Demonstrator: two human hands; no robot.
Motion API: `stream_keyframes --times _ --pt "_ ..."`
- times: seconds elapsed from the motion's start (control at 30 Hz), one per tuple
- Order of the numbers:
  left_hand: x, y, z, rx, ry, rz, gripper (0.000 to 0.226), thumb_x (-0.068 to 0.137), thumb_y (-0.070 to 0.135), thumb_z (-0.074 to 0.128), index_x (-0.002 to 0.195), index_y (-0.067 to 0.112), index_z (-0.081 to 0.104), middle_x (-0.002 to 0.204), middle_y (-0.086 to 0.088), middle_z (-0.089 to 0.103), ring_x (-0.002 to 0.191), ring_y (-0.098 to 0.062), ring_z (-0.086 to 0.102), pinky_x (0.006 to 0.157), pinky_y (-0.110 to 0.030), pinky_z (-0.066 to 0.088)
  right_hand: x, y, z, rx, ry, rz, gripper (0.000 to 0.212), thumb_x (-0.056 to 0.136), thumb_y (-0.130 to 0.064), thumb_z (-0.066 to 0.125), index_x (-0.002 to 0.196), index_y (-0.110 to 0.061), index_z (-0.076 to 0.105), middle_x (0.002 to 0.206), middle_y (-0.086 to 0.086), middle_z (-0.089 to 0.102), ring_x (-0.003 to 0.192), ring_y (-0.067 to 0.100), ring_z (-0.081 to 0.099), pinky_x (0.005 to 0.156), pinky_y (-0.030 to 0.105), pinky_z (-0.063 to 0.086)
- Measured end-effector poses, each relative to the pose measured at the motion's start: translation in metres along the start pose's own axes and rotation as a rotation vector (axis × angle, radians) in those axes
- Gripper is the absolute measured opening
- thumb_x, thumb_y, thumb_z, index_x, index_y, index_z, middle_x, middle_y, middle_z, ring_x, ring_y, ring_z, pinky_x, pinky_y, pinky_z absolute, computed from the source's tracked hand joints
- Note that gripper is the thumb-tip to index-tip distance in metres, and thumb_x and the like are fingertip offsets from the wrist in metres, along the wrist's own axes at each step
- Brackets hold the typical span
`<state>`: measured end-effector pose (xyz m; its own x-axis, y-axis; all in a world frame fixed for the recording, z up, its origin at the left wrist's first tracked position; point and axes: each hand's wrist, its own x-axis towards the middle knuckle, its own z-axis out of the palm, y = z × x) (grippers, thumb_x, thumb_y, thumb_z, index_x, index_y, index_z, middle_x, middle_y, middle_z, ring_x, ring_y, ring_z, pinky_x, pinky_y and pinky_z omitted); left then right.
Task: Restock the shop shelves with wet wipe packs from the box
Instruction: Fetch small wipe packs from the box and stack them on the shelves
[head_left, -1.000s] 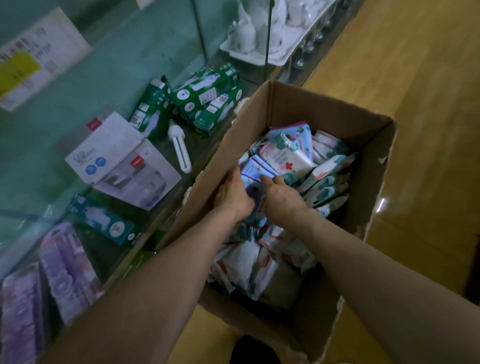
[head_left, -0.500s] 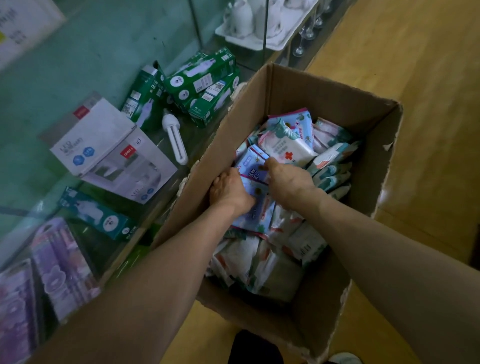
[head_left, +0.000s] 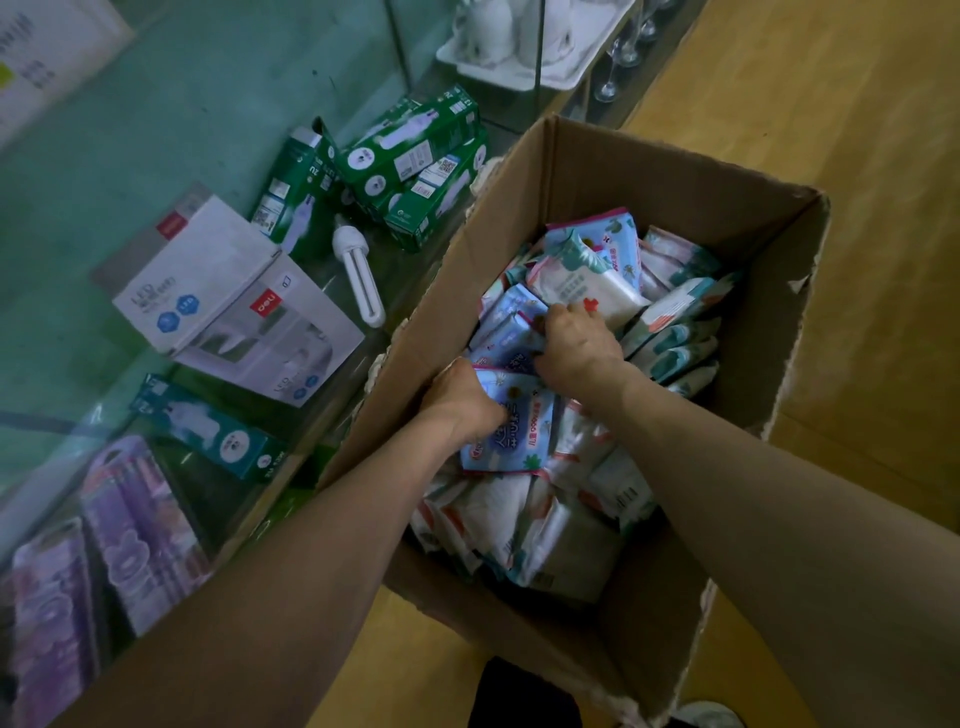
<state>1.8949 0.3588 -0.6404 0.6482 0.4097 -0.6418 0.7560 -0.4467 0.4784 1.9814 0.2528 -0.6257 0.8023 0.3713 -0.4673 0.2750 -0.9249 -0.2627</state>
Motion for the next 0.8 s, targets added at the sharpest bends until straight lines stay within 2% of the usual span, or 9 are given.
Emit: stream_keyframes --times 0.1,0.2,0.27,0.33,0.43,0.53,0.6,0.7,0.8 --pt "-0.003 0.002 -0.002 0.057 -0.031 0.007 0.075 0.044 0.030 0.071 0.117 0.014 0.065 0.110 -0.008 0.069 0.099 -0.027 0.066 0.086 -0.040 0.056 -0.010 0.004 -0.006 0.019 -0.004 -0.004 0.035 0.092 -0.015 0.056 0.124 -0.007 0.043 0.122 0.015 0.057 0.110 0.033 0.057 0.075 0.033 0.040" --pt "-0.017 0.015 -0.013 0.094 -0.037 0.015 0.070 0.047 0.031 0.076 0.114 0.014 0.064 0.103 -0.006 0.070 0.092 -0.027 0.068 0.082 -0.041 0.057 -0.024 0.015 -0.022 0.005 0.033 0.015 0.032 0.093 -0.022 0.055 0.121 -0.009 0.048 0.120 0.014 0.060 0.108 0.033 0.059 0.077 0.034 0.042" --pt "-0.029 0.029 -0.022 0.120 -0.009 0.021 0.052 0.060 0.028 0.082 0.104 0.011 0.060 0.101 -0.005 0.069 0.091 -0.027 0.068 0.082 -0.039 0.057 -0.036 0.025 -0.037 0.014 0.094 0.032 0.029 0.092 -0.027 0.055 0.116 -0.011 0.054 0.116 0.013 0.062 0.106 0.033 0.059 0.081 0.035 0.045" --pt "-0.040 0.043 -0.030 0.151 0.053 0.046 0.040 0.072 0.025 0.080 0.102 0.014 0.055 0.106 -0.008 0.067 0.097 -0.028 0.065 0.083 -0.034 0.054 -0.050 0.035 -0.054 0.031 0.151 0.042 0.030 0.092 -0.033 0.053 0.111 -0.010 0.056 0.114 0.014 0.062 0.105 0.035 0.059 0.080 0.035 0.045" --pt "-0.063 0.076 -0.041 0.170 0.141 0.109 0.042 0.076 0.026 0.075 0.109 0.012 0.053 0.115 -0.010 0.065 0.102 -0.028 0.064 0.082 -0.031 0.051 -0.075 0.049 -0.086 0.059 0.204 0.054 0.028 0.092 -0.035 0.050 0.104 -0.010 0.056 0.111 0.015 0.063 0.101 0.037 0.060 0.074 0.034 0.042" --pt "-0.090 0.118 -0.052 0.183 0.184 0.177 0.035 0.076 0.027 0.073 0.097 0.015 0.047 0.113 -0.012 0.064 0.102 -0.028 0.063 0.078 -0.031 0.050 -0.099 0.061 -0.122 0.100 0.236 0.066 0.018 0.091 -0.033 0.050 0.090 -0.014 0.049 0.104 0.012 0.065 0.094 0.035 0.061 0.068 0.033 0.040" --pt "-0.111 0.150 -0.057 0.188 0.210 0.232 0.036 0.075 0.028 0.073 0.098 0.014 0.049 0.113 -0.010 0.064 0.101 -0.027 0.062 0.078 -0.029 0.048 -0.118 0.071 -0.148 0.136 0.279 0.094 0.018 0.091 -0.031 0.051 0.091 -0.013 0.051 0.102 0.010 0.064 0.092 0.032 0.061 0.066 0.032 0.039" --pt "-0.142 0.197 -0.058 0.202 0.241 0.314 0.044 0.074 0.031 0.072 0.109 0.013 0.055 0.113 -0.006 0.065 0.101 -0.027 0.063 0.079 -0.028 0.050 -0.152 0.091 -0.188 0.183 0.347 0.132 0.018 0.090 -0.029 0.052 0.095 -0.012 0.054 0.099 0.009 0.063 0.087 0.031 0.058 0.066 0.030 0.039" --pt "-0.178 0.247 -0.051 0.233 0.239 0.396 0.044 0.079 0.032 0.070 0.115 0.011 0.052 0.115 -0.006 0.063 0.103 -0.028 0.062 0.078 -0.028 0.047 -0.188 0.121 -0.227 0.204 0.414 0.175 0.015 0.091 -0.028 0.050 0.091 -0.013 0.051 0.099 0.010 0.062 0.094 0.033 0.059 0.069 0.030 0.039"
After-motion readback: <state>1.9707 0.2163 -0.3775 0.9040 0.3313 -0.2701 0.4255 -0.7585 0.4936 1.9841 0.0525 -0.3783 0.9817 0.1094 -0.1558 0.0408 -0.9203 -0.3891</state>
